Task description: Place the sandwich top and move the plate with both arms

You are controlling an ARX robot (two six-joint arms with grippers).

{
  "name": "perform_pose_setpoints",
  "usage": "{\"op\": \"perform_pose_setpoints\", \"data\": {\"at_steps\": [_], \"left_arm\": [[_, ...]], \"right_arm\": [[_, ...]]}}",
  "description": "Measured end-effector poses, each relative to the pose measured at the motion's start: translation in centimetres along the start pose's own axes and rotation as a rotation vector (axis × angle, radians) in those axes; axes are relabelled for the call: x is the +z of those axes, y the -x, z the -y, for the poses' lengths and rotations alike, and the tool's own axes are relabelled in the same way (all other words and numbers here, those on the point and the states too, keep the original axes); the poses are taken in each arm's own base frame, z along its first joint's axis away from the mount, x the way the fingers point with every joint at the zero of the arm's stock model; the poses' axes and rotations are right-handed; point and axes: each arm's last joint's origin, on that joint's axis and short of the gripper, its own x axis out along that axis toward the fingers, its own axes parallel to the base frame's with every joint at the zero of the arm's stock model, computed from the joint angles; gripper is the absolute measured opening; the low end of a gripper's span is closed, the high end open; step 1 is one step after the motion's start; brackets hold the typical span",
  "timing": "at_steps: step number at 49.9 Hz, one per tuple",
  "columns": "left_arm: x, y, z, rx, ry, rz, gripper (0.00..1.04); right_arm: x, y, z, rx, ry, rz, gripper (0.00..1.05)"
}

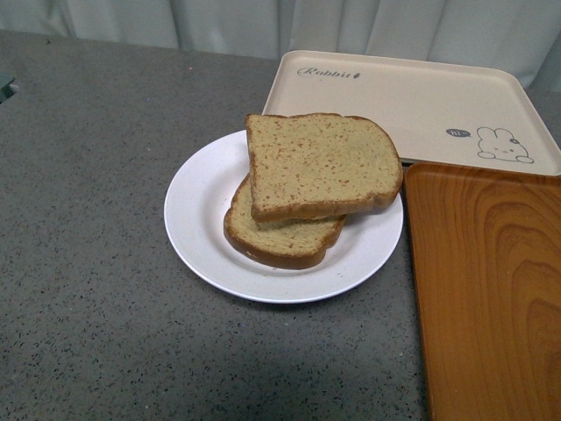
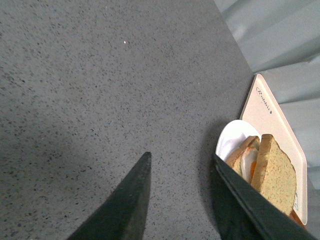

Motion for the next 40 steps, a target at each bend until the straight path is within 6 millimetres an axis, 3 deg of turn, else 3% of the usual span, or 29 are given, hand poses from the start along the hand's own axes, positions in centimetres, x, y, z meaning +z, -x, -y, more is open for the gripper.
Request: {"op": "perform_pose_setpoints", "data": {"at_steps": [21,40], "left_arm": [[-0.3,-5.2,2.0,-0.031,0.046,-0.112,1.0],[-2.3,-9.6,3.0,-0.049,0.025,-0.176,0.98]], "right_arm": [[0.0,0.0,0.0,0.0,0.0,0.0,0.96],[0.0,0.0,0.0,0.0,0.0,0.0,0.96]]}}
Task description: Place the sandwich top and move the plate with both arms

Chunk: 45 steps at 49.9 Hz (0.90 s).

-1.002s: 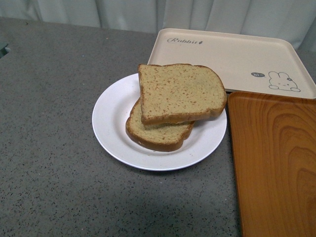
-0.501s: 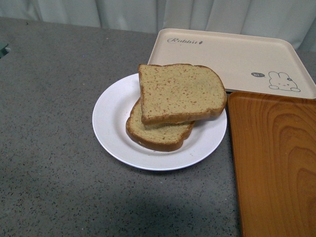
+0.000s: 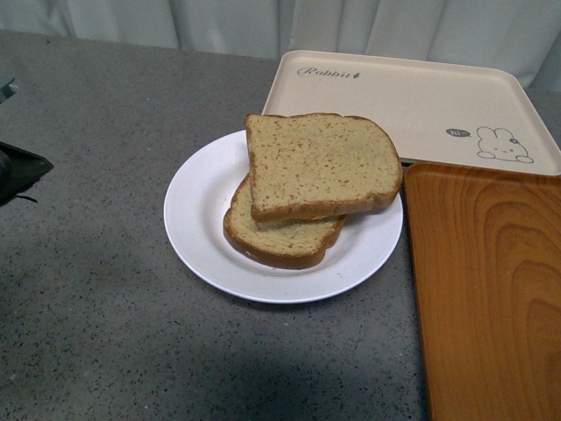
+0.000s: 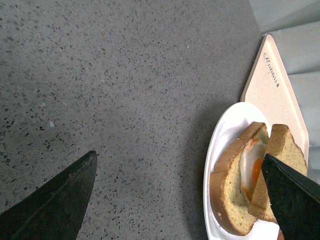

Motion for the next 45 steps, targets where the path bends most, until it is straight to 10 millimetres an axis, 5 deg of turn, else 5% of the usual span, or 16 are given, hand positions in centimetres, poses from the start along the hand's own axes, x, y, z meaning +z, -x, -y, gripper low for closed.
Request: {"op": "perform_pose_setpoints", "data": {"at_steps": [12,45], "left_arm": [[-2.0,-2.2,-0.7,0.019,0.0,-0.064,0.98],[-4.5,-5.8,2.0,-0.1,0.077,-0.115,0.98]], "right_arm": [[0.0,0.0,0.0,0.0,0.0,0.0,0.96],[0.0,0.0,0.0,0.0,0.0,0.0,0.96]]}}
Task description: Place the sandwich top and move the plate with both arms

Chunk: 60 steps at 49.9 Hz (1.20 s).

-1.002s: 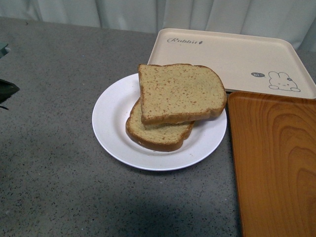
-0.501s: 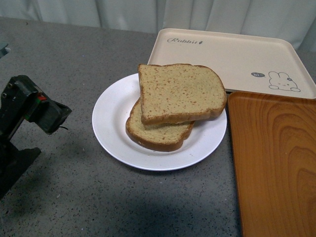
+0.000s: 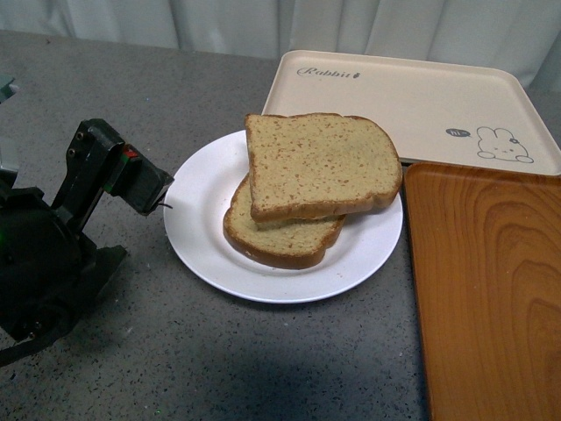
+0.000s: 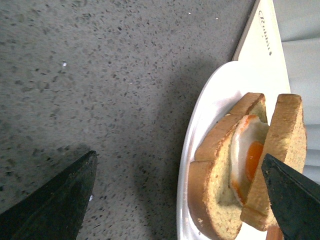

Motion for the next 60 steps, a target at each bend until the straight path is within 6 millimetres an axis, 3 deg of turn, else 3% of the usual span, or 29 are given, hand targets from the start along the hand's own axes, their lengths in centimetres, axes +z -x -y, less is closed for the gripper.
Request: {"op": "perform_pose_setpoints", "data": {"at_steps": [28,60], "left_arm": [[-1.8,-1.8,1.6,-0.035,0.12,-0.035,0.98],[-3.9,-1.8,2.6,-0.017,0.2,-0.077,0.98]], "right_arm": [[0.0,0.0,0.0,0.0,0.0,0.0,0.96],[0.0,0.0,0.0,0.0,0.0,0.0,0.96]]}}
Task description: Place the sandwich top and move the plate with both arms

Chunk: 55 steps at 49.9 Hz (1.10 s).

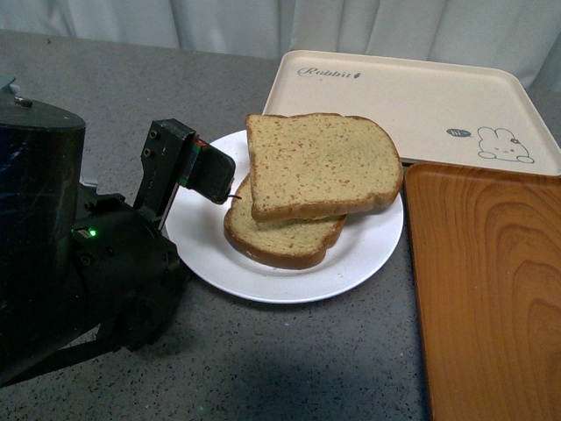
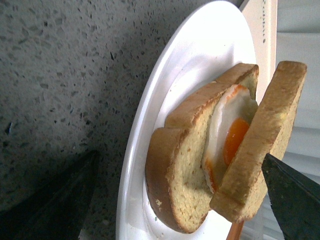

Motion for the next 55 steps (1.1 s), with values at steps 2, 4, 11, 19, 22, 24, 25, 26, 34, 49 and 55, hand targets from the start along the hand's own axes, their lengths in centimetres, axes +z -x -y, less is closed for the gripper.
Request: {"op": "perform_pose_setpoints", "data": {"at_steps": [2,4,11,19,22,24,25,26,34,49,55], "left_arm": [[-0.17,0.03,0.05,0.0,0.005,-0.005,0.98],[-0.3,0.05,0.07,0.001,0.009,-0.01,0.98],[-0.46,0.12,0.14,0.004,0.035,-0.015,0.98],[-0.49,0.33,-0.29,0.023,0.052,-0.009,0.72],[-0.49,0.35,-0.3,0.019,0.055,-0.008,0.63],[-0.48,0.34,-0.27,0.015,0.057,-0.008,0.56],[-0.48,0.34,-0.24,0.013,0.058,-0.007,0.52],[-0.47,0.34,-0.22,0.011,0.059,-0.007,0.49],[-0.47,0.38,-0.35,0.004,0.064,-0.005,0.22],[-0.13,0.55,-0.36,-0.028,0.076,0.008,0.04],[0.26,0.73,-0.31,-0.037,0.082,0.021,0.04]], "right_arm": [[0.0,0.0,0.0,0.0,0.0,0.0,0.96],[0.0,0.0,0.0,0.0,0.0,0.0,0.96],[0.0,0.0,0.0,0.0,0.0,0.0,0.96],[0.0,0.0,0.0,0.0,0.0,0.0,0.96],[0.0,0.0,0.0,0.0,0.0,0.0,0.96],[0.0,0.0,0.0,0.0,0.0,0.0,0.96],[0.0,0.0,0.0,0.0,0.0,0.0,0.96],[0.0,0.0,0.0,0.0,0.0,0.0,0.96],[0.0,0.0,0.0,0.0,0.0,0.0,0.96],[0.0,0.0,0.0,0.0,0.0,0.0,0.96],[0.0,0.0,0.0,0.0,0.0,0.0,0.96]]}}
